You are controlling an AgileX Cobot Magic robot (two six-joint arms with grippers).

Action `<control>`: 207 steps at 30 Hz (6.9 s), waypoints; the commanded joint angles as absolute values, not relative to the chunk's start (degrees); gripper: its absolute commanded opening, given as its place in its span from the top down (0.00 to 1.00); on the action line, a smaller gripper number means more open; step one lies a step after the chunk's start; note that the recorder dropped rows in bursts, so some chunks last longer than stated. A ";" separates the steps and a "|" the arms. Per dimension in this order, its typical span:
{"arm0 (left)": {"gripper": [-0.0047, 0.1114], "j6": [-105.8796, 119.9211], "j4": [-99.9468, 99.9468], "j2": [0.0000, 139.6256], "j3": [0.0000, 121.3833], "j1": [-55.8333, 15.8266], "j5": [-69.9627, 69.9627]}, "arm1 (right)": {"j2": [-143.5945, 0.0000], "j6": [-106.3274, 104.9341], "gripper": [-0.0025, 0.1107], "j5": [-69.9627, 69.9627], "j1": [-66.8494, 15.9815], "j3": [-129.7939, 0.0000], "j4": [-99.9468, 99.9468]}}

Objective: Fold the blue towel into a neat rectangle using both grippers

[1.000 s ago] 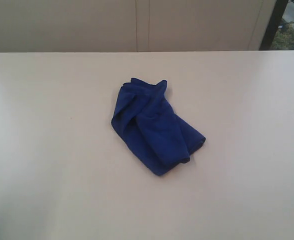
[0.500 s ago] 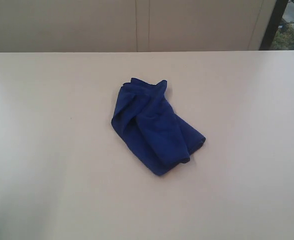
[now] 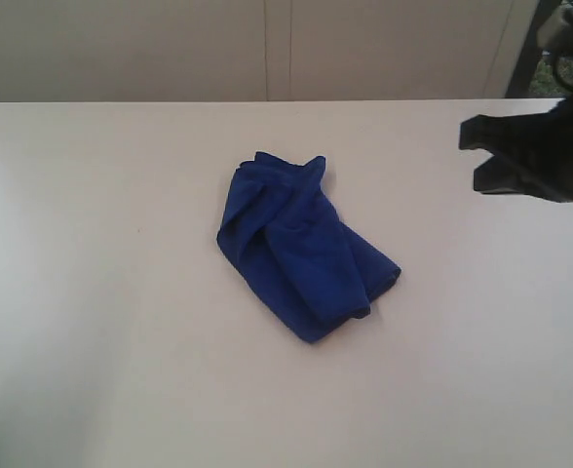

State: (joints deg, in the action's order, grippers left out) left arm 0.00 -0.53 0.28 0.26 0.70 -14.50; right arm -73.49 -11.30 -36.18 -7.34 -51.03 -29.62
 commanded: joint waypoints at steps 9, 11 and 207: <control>0.96 0.00 -1.13 0.00 0.00 0.83 -14.59 | -95.24 -12.19 0.98 -32.57 -17.78 -69.40 -34.99; 0.96 0.00 -1.13 0.00 0.00 0.83 -14.59 | -99.24 -12.19 0.98 -32.01 -19.23 -72.93 -35.19; 0.96 44.98 -45.39 113.08 92.64 -12.00 -47.25 | -112.78 3.12 0.98 -40.88 -21.57 -92.61 -13.55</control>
